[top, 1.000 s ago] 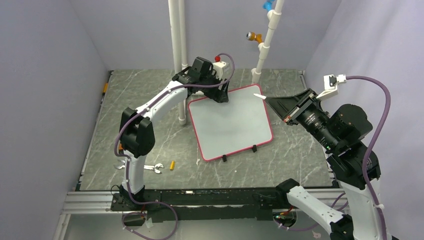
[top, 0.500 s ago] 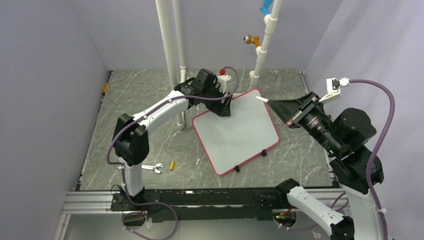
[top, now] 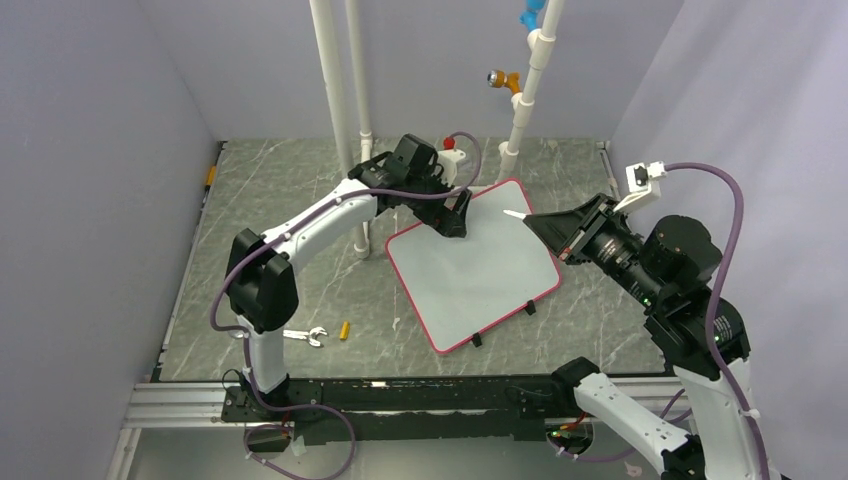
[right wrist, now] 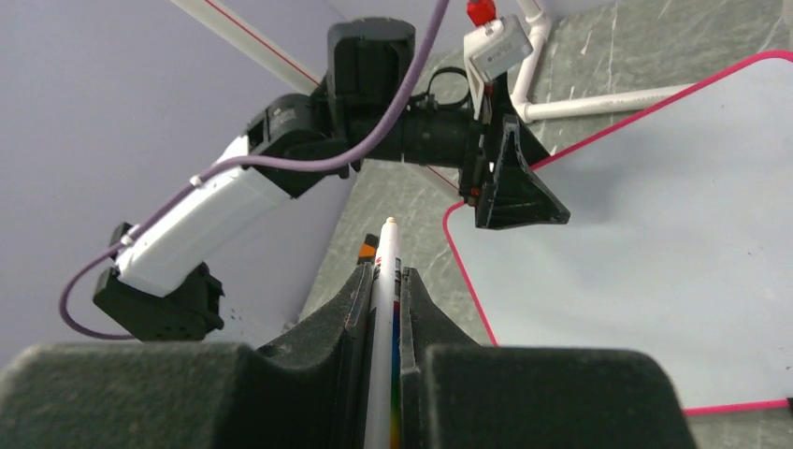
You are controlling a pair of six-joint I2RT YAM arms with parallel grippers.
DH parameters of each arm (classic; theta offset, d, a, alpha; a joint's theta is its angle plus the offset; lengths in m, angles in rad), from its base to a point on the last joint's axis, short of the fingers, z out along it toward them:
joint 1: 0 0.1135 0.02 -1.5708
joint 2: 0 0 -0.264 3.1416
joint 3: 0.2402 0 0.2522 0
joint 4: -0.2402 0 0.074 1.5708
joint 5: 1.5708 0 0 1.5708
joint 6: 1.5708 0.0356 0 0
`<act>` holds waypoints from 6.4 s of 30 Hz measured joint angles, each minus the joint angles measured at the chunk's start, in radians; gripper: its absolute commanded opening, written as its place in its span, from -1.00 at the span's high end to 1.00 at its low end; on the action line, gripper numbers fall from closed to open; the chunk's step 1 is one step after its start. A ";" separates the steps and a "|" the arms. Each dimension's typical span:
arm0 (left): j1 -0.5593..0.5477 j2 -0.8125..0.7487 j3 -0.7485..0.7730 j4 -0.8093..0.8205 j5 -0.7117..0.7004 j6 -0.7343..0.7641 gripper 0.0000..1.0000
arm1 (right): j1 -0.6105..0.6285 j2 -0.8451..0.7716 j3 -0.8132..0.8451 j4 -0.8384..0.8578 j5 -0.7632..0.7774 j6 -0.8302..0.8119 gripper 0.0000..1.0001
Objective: Write a sentence on the whiteboard
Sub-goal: Adjust the whiteboard at the center of the board, then hold the whiteboard at the center of the board, then write a sentence on the whiteboard.
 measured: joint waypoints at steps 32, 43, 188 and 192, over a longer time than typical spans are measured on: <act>0.109 -0.061 -0.080 -0.093 0.195 0.145 -0.03 | 0.000 0.069 -0.148 -0.051 -0.066 -0.299 1.00; 0.110 -0.061 -0.103 -0.083 0.227 0.137 -0.17 | 0.000 0.126 -0.230 0.050 -0.151 -0.357 1.00; 0.053 -0.152 -0.186 -0.011 0.118 -0.021 1.00 | 0.727 0.409 -0.510 0.463 0.583 -0.333 1.00; 0.053 -0.152 -0.186 -0.012 0.117 -0.020 1.00 | 0.728 0.433 -0.480 0.456 0.584 -0.343 1.00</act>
